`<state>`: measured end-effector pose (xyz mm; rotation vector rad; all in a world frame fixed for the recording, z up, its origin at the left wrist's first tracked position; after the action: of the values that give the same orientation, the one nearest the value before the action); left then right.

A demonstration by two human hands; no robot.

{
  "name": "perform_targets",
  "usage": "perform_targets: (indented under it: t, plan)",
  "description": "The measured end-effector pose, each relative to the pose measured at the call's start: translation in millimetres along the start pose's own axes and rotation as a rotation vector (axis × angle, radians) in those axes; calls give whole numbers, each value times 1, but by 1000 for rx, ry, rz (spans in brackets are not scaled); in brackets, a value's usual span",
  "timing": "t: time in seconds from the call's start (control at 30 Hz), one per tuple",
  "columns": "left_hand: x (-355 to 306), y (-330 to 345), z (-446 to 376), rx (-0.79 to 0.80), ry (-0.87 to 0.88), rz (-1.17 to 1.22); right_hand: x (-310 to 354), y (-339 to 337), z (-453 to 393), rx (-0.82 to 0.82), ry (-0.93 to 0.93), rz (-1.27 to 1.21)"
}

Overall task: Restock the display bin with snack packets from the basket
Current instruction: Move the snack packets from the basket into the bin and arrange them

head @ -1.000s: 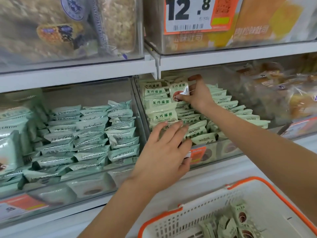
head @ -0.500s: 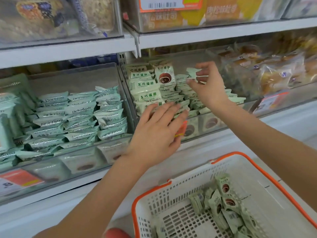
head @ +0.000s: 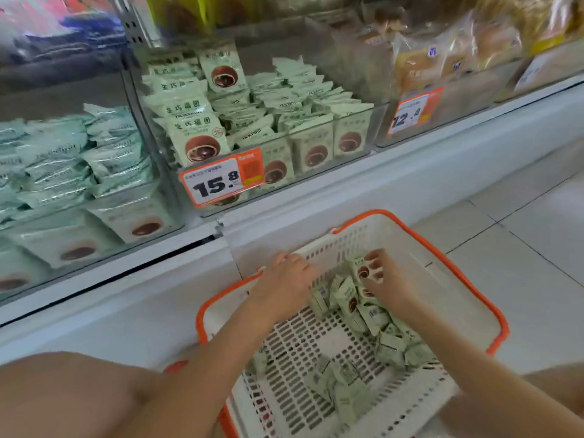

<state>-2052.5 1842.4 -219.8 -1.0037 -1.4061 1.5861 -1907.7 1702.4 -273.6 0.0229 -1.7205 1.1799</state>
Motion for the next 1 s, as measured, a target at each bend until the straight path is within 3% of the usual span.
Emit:
perform_targets:
  t: [0.1,0.2,0.27,0.37,0.5,0.67,0.83,1.0]
  plan:
    - [13,50,15,223,-194,72,-54,28,25,277,150,245]
    - [19,85,26,362,-286,126,-95,42,43,354,330,296]
    - [21,101,27,412,-304,134,-109,54,42,365,352,326]
    - [24,119,20,427,-331,189,-106,73,22,314,219,370]
    - [23,133,12,498,-388,277,-88,105,-10,408,25,398]
    - [22,146,8,626,-426,394,-100,122,-20,497,87,381]
    - [18,140,2,597,-451,474,-102,118,-27,502,19,521]
    - [8,126,5,579,-423,501,-80,101,-21,325,-60,319]
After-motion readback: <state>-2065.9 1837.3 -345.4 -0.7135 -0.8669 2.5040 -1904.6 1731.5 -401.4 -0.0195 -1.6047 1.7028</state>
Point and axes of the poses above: each hand's wrist, its own z-axis away from the middle knuckle, its own y-axis out of the palm, x = y × z, the point moved 4 cm from there along -z, towards the middle knuckle, and after that the axes turned 15 degrees about -y, right-handed, at the moved point
